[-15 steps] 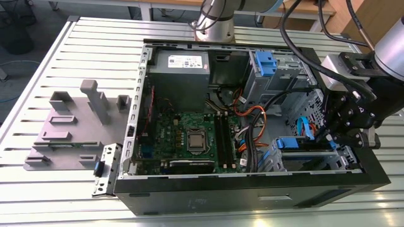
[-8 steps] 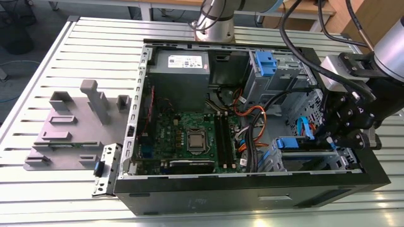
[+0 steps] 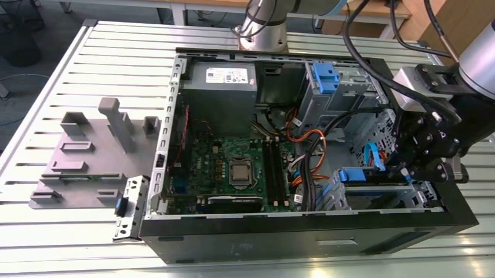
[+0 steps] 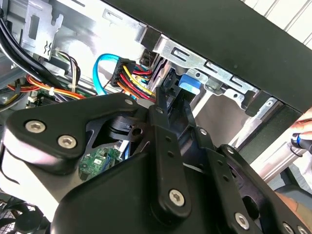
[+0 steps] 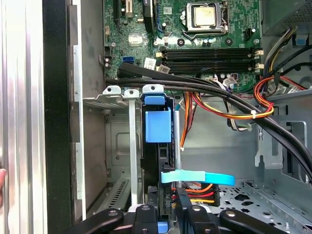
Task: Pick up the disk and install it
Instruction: 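Insert the second disk wire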
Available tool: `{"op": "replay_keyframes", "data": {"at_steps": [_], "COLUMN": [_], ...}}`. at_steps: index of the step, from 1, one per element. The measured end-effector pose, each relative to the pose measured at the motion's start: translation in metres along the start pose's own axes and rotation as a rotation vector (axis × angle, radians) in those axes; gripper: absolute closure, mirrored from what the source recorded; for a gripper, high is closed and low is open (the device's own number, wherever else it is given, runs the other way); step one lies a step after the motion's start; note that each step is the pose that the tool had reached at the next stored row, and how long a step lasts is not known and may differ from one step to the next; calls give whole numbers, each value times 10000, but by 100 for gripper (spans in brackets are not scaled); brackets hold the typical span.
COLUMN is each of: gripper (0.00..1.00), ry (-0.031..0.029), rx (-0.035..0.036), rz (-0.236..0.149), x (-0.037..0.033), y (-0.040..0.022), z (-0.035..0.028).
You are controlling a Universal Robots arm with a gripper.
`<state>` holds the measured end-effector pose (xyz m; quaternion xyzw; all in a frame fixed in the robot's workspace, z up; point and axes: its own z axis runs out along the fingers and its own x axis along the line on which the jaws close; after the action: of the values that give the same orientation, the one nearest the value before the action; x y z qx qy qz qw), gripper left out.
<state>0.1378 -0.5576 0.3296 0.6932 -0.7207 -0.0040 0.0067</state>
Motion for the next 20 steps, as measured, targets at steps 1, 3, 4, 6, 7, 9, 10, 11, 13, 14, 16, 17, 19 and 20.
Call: {"op": "replay_keyframes", "data": {"at_steps": [1,3,4,6,7,9,10,11,13,14,16,17,19,20], "gripper": [71,71,71,71,71,71,71,71,71,71,71,71,71,71], "ry": [-2,0,-2,-1,-1,1,0,0,-4,-3,-1,-1,-1,-1], "rx": [0,0,0,0,0,-1,0,0,0,0,0,0,0,0], "rz": [-1,0,-1,0,-1,0,-1,-1,-1,-1,0,0,0,0], "x": [0,0,1,1,1,1,1,2,1,2,2,2,3,4], "y": [0,1,1,3,3,4,5,5,5,5,15,23,42,46], "z": [-18,-76,-108,-174,-211,-281,-309,-333,-341,-341,-342,-341,-339,-339]}}
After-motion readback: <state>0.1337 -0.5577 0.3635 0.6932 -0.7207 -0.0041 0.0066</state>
